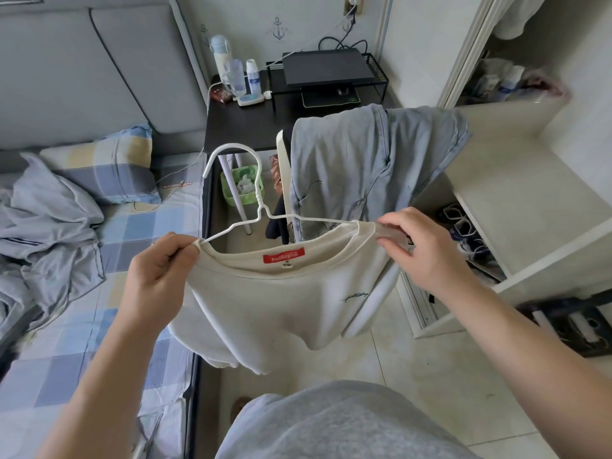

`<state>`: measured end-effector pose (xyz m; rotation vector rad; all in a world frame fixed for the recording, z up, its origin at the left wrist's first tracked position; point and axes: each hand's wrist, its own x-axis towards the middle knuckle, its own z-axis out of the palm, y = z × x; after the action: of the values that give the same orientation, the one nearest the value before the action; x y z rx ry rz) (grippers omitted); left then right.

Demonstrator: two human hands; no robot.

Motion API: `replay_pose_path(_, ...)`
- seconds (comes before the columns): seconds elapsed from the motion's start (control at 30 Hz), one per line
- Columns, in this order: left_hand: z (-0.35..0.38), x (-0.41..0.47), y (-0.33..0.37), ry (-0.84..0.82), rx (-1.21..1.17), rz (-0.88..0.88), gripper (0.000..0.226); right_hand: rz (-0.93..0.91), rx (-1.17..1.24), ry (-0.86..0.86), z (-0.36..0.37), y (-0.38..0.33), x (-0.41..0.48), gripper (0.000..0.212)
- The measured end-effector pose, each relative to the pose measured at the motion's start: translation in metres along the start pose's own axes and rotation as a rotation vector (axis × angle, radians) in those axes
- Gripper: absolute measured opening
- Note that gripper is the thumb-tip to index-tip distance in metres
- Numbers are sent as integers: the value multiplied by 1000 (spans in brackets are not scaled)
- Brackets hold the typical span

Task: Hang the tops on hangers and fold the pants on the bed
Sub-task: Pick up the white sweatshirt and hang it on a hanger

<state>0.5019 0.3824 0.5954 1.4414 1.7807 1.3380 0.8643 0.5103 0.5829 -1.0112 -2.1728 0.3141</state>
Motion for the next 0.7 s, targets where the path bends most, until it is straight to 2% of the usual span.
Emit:
replay_pose_path(0.17,-1,2,-4,-4,-37,-19,19,-107,-116,191,9,4,-2,12)
replay_pose_path(0.3,2,5,-3,-8,20,-10,20,-85,-58,110,3,7,5,16)
replay_pose_path(0.37,2,5,-3,-2,73,2,22,17,114,-22,-3,10,9,14)
replay_pose_path(0.53,-3,8,1,-24,88,37,24,544,839,-366,-23,13,18,16)
replay_pose_path(0.57,-2,8,3,-35,81,51,23,604,887,-402,-25,12,19,18)
replay_pose_path(0.6,0,8,6,-48,70,63,23,599,827,-425,-26,10,20,20)
replay_pose_path(0.7,14,8,16,-86,59,82,21,407,470,-480,-24,-4,24,32)
